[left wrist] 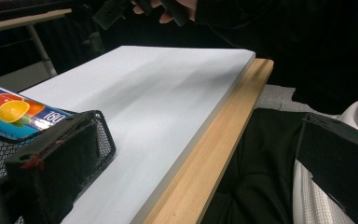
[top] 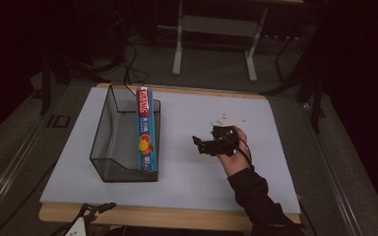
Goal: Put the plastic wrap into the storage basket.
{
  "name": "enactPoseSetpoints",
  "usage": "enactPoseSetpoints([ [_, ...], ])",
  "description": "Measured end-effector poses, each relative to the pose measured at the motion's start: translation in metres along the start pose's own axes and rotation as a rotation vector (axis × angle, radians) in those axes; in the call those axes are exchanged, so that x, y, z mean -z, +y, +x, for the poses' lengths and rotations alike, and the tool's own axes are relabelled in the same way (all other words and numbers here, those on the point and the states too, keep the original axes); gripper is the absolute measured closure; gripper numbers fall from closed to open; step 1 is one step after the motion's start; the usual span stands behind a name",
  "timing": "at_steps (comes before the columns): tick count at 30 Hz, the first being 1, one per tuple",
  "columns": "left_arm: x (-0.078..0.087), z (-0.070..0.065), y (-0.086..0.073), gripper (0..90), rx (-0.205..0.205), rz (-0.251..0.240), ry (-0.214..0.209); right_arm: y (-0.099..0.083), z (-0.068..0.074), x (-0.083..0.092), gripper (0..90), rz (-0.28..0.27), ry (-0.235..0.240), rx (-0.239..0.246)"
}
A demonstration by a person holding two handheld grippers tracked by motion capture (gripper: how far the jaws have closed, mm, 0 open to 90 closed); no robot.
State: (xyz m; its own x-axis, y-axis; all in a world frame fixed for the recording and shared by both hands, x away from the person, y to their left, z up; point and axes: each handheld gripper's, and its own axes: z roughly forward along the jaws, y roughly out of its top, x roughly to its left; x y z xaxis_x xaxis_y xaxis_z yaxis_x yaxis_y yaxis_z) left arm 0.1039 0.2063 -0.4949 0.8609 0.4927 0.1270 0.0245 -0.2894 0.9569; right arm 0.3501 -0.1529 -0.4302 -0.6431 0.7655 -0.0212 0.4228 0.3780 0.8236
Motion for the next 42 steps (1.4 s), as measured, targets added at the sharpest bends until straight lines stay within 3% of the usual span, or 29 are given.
enactPoseSetpoints([
  [15, 0.000, -0.001, 0.000, 0.1, -0.003, 0.003, 0.002, -0.046, -0.012, 0.033, 13.7, 0.022, -0.040, 0.005],
  [31, -0.001, -0.001, 0.000, 0.1, -0.005, 0.005, 0.004, -0.097, -0.020, 0.061, 13.7, 0.038, -0.048, -0.073],
  [42, -0.001, -0.001, 0.000, 0.1, -0.005, 0.005, 0.005, -0.118, -0.017, 0.079, 13.7, 0.048, -0.066, -0.081],
])
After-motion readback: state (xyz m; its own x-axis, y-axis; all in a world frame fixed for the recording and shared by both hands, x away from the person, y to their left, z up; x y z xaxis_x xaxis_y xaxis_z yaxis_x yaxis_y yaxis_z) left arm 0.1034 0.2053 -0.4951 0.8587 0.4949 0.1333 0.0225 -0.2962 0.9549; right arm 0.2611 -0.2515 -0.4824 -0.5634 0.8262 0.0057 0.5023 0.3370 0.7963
